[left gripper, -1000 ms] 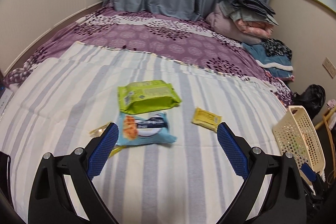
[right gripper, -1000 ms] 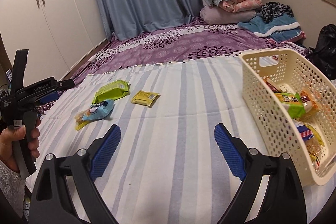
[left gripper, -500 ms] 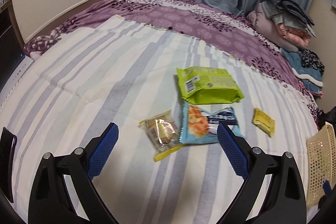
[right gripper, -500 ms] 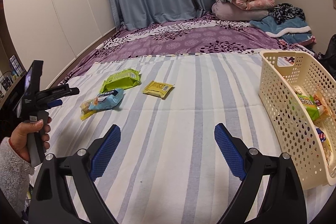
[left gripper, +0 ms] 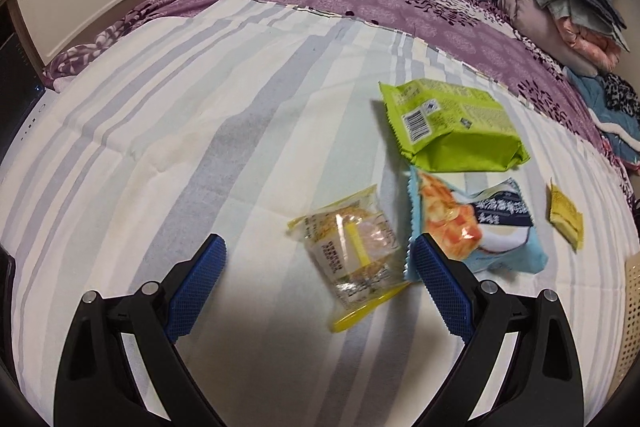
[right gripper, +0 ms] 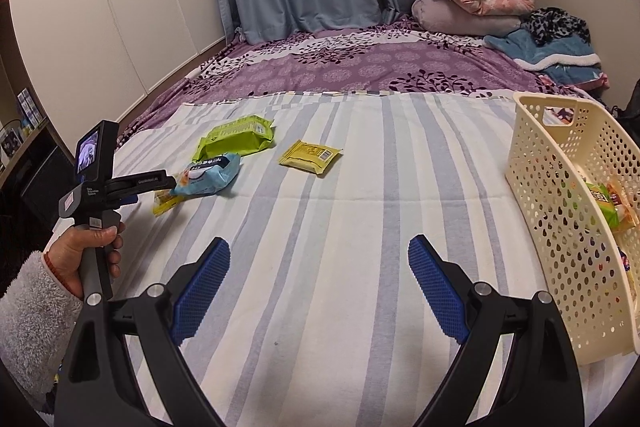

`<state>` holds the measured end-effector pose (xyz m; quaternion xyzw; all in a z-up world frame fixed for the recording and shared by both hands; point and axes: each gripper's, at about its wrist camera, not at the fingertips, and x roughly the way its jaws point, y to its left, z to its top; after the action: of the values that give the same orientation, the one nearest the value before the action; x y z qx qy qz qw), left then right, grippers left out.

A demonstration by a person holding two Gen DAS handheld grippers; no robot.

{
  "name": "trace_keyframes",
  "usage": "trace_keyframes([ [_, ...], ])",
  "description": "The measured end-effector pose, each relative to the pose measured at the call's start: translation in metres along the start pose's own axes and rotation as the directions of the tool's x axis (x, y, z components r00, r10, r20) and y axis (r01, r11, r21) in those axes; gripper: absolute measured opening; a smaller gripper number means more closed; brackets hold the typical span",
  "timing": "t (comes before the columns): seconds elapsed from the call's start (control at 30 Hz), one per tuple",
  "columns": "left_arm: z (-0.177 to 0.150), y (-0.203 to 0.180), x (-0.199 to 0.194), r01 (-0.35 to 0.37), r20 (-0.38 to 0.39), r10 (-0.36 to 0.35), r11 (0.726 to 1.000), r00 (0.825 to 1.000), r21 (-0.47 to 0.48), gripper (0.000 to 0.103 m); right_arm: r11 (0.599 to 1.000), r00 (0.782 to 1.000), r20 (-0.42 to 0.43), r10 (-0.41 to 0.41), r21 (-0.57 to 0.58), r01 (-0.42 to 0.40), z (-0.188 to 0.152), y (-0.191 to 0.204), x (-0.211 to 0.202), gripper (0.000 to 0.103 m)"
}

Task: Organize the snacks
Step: 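Grasp the clear cake packet with the left gripper and lift it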

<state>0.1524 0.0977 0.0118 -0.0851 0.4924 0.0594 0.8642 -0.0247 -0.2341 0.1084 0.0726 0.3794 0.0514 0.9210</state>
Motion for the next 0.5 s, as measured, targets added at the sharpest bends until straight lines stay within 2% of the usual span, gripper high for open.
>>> trace_keyframes([
  [0.1,-0.004,0.010,-0.001,0.019,-0.001,-0.019,1.000,1.000,-0.007,0.097,1.000,1.000,-0.010,0.008,-0.005,-0.008,0.000,0.003,0.004,0.090],
  [0.3,-0.008,0.026,-0.008,-0.012,0.011,0.012,1.000,1.000,-0.004,0.097,0.999,0.999,-0.031,0.029,-0.028,-0.030,0.001,0.013,0.013,0.090],
  [0.5,-0.005,0.021,-0.002,-0.006,0.003,0.006,1.000,1.000,0.017,0.097,0.998,0.998,-0.056,0.039,-0.045,-0.041,0.000,0.025,0.023,0.090],
])
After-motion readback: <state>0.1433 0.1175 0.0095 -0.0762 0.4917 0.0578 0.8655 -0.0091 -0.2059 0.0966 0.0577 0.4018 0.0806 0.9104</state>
